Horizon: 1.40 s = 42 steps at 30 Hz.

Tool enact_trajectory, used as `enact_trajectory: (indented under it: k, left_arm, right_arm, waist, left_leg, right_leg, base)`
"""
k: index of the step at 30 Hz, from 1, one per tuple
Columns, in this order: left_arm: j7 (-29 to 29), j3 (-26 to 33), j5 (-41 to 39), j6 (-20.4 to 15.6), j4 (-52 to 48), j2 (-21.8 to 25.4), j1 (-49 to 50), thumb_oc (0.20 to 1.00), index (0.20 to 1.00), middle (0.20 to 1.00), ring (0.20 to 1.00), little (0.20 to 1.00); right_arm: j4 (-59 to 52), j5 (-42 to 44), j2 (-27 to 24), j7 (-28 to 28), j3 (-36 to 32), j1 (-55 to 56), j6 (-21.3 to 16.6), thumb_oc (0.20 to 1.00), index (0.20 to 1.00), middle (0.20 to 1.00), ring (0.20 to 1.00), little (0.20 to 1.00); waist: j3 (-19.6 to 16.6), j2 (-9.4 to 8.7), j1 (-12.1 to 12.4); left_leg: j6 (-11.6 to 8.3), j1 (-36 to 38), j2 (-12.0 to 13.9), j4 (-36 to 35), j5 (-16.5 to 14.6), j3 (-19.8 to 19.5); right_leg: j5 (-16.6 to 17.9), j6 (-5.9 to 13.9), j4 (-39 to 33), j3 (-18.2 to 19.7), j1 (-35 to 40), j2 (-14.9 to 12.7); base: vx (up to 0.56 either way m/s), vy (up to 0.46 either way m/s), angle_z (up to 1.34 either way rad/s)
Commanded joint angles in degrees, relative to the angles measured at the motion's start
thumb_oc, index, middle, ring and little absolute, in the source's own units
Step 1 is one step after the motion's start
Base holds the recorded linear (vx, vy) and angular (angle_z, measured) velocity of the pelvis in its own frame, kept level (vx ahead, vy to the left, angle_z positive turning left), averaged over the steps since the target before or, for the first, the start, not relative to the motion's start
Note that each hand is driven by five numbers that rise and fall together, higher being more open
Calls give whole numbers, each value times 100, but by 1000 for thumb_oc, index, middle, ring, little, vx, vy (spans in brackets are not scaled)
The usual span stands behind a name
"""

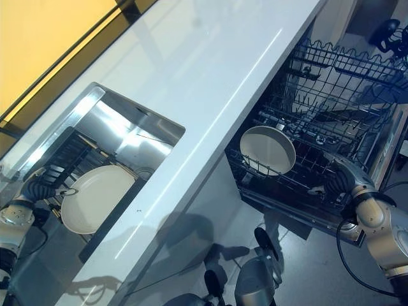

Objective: Pick up plates and place into dishwasher.

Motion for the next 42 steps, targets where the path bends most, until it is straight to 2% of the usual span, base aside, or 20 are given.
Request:
enact_trajectory:
  k: [1, 7, 9, 15, 18, 26, 30, 35, 42]
  left_arm:
    - [-51, -69, -288, 135, 593, 477, -163, 1000, 1000, 1000, 1000, 1000]
    - [-106, -39, -596, 95, 756, 336, -204, 1000, 1000, 1000, 1000, 1000]
    - [-305, -61, -614, 135, 838, 331, -258, 1000, 1000, 1000, 1000, 1000]
    - [-1321, -202, -1123, 509, 1015, 188, -371, 1000, 1000, 1000, 1000, 1000]
    - [-1963, -344, -1006, 749, 1173, 120, -347, 1000, 1000, 1000, 1000, 1000]
    - [-2961, -411, -840, 1178, 1331, 111, -188, 1000, 1000, 1000, 1000, 1000]
    - [-3542, -529, -717, 1286, 1221, 101, -120, 1000, 1000, 1000, 1000, 1000]
    - [-3930, -487, -647, 1427, 933, 212, 6, 1000, 1000, 1000, 1000, 1000]
    - [-4428, -446, -282, 1390, 718, 456, 181, 1000, 1000, 1000, 1000, 1000]
  right_arm:
    - [-215, 164, -292, -194, 14, -409, 13, 1000, 1000, 1000, 1000, 1000]
    - [-278, 127, -325, -143, 39, -493, 136, 1000, 1000, 1000, 1000, 1000]
    - [-273, 140, -365, -136, 38, -528, 133, 1000, 1000, 1000, 1000, 1000]
    - [-259, 85, -352, -100, 72, -622, 120, 1000, 1000, 1000, 1000, 1000]
    - [-292, 0, -306, -107, 123, -654, 137, 1000, 1000, 1000, 1000, 1000]
    - [-377, -4, -322, -92, 102, -500, 89, 1000, 1000, 1000, 1000, 1000]
    - [-368, 19, -322, -90, 138, -505, 97, 1000, 1000, 1000, 1000, 1000]
    - [-389, 23, -220, -104, 142, -410, 114, 1000, 1000, 1000, 1000, 1000]
    - [-404, 108, -80, -175, 104, -200, 110, 1000, 1000, 1000, 1000, 1000]
  waist:
    - [-291, -373, 6]
    - [-231, -363, -30]
    - [-198, -356, -58]
    - [-124, -337, -71]
    - [-103, -318, -65]
    - [-173, -295, -6]
    - [-211, -294, 59]
    - [-314, -318, 174]
    - [-547, -365, 351]
  left_leg:
    - [-91, -716, -8, 705, -127, -34]
    - [-109, -812, -51, 744, -128, 9]
    - [-116, -843, -63, 758, -129, 28]
    - [-103, -882, -106, 776, -130, 32]
    - [-89, -885, -125, 813, -139, 14]
    - [-65, -799, -127, 883, -189, -61]
    - [-56, -769, -116, 906, -196, -120]
    - [-35, -701, -93, 906, -210, -209]
    - [-28, -587, -10, 907, -243, -367]
  right_leg:
    - [-599, 233, 1030, -73, -329, -414]
    - [-556, 210, 1023, -44, -428, -447]
    - [-544, 199, 1037, -20, -478, -445]
    - [-518, 175, 1036, -3, -497, -447]
    - [-531, 161, 1050, -17, -461, -452]
    - [-637, 155, 1098, -85, -297, -448]
    - [-683, 154, 1112, -144, -216, -438]
    - [-743, 169, 1090, -252, -59, -438]
    - [-825, 143, 1068, -422, 163, -387]
  base:
    - [32, 109, -5]
    - [39, 78, -2]
    - [34, 79, -3]
    - [32, 43, -7]
    - [43, 26, 0]
    - [56, 2, 1]
    - [26, -36, 7]
    - [24, -81, 11]
    - [19, -114, 15]
